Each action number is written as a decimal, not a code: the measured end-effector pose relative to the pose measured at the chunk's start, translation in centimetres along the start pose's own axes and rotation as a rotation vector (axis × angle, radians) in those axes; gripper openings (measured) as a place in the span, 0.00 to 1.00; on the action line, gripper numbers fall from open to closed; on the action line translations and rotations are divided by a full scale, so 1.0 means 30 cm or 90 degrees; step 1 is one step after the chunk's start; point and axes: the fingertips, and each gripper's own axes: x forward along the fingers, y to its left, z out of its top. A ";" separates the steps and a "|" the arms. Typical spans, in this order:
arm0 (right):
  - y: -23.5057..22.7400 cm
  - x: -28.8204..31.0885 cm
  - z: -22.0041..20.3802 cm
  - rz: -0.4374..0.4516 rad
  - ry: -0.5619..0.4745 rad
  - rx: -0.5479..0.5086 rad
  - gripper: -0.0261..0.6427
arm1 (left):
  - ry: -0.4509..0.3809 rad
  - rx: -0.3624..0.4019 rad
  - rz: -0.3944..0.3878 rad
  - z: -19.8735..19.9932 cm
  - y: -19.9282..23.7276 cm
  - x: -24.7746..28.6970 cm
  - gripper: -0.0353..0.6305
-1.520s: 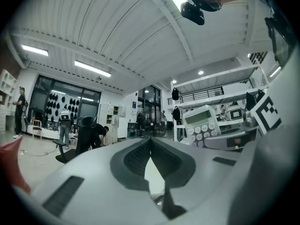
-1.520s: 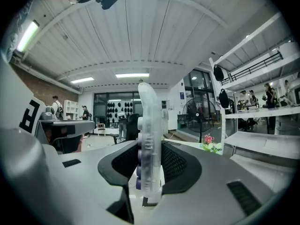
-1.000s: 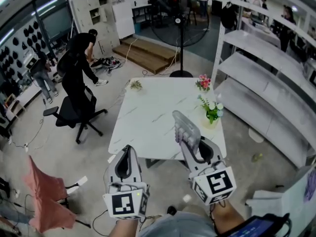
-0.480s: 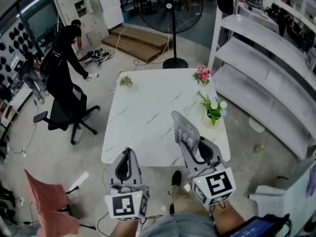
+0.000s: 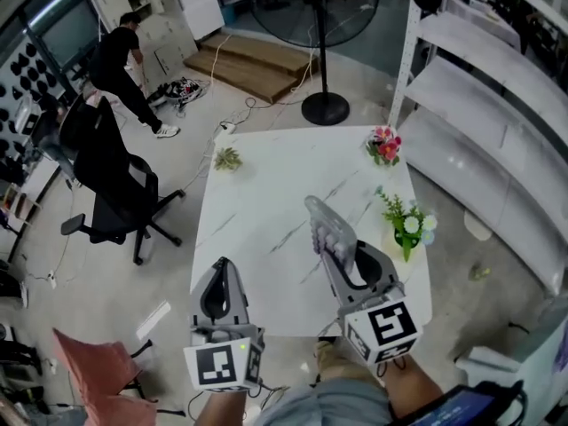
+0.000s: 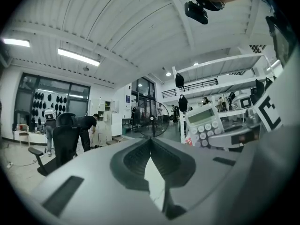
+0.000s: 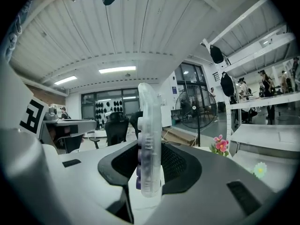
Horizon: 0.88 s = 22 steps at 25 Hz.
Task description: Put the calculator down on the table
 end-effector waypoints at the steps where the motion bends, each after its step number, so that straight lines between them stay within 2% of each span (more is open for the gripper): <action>1: -0.009 0.033 0.012 0.004 -0.002 0.000 0.26 | -0.001 0.002 0.002 0.008 0.012 0.031 0.06; 10: -0.056 0.254 0.157 0.038 -0.032 -0.008 0.26 | -0.053 0.021 0.027 0.150 0.093 0.212 0.06; 14: -0.049 0.326 0.203 0.051 -0.047 -0.015 0.26 | -0.040 0.032 0.058 0.157 0.154 0.242 0.06; 18: -0.036 0.394 0.197 0.054 -0.042 -0.019 0.26 | -0.050 0.040 0.064 0.150 0.201 0.281 0.06; 22: -0.021 0.461 0.155 0.050 -0.014 -0.016 0.26 | -0.037 0.029 0.057 0.108 0.254 0.330 0.06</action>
